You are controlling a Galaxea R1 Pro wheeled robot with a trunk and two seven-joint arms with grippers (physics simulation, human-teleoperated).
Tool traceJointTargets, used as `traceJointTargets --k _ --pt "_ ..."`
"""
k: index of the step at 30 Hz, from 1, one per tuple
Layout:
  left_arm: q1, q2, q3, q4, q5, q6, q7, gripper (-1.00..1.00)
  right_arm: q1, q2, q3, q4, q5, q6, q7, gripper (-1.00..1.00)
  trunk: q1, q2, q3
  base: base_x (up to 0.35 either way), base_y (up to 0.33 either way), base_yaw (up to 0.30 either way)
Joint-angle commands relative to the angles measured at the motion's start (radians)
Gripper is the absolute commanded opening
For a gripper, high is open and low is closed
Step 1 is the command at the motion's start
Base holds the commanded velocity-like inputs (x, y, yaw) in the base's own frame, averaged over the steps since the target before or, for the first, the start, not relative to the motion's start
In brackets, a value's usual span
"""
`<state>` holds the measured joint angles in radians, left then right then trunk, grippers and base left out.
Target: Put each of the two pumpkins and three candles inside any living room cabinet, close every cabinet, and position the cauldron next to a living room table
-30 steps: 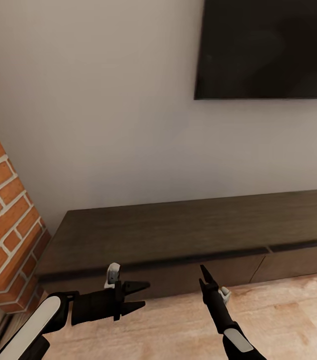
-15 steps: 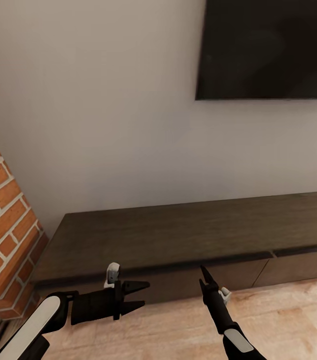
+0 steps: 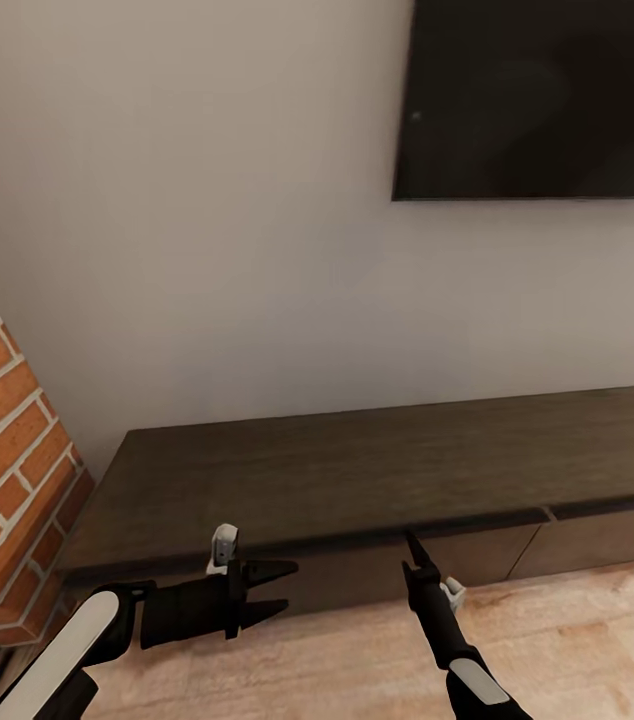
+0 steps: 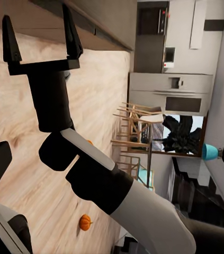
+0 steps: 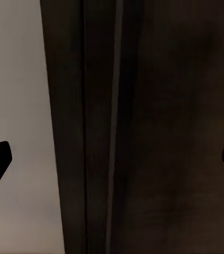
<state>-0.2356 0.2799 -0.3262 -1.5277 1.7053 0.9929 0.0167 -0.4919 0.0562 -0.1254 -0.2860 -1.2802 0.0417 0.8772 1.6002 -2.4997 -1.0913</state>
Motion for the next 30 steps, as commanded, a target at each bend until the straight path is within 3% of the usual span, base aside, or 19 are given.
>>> traceJointTargets --k 1,30 --pt "-0.001 0.001 0.0 0.0 0.004 0.001 0.002 1.0 -0.001 0.001 -0.004 0.001 -0.002 0.004 0.004 1.0 0.0 0.0 -0.001 0.065 0.015 0.0" --pt "-0.001 0.002 0.002 0.0 0.004 0.002 0.002 1.0 0.0 0.0 -0.003 0.001 -0.004 0.004 0.003 1.0 0.0 0.0 -0.001 0.039 0.003 0.0"
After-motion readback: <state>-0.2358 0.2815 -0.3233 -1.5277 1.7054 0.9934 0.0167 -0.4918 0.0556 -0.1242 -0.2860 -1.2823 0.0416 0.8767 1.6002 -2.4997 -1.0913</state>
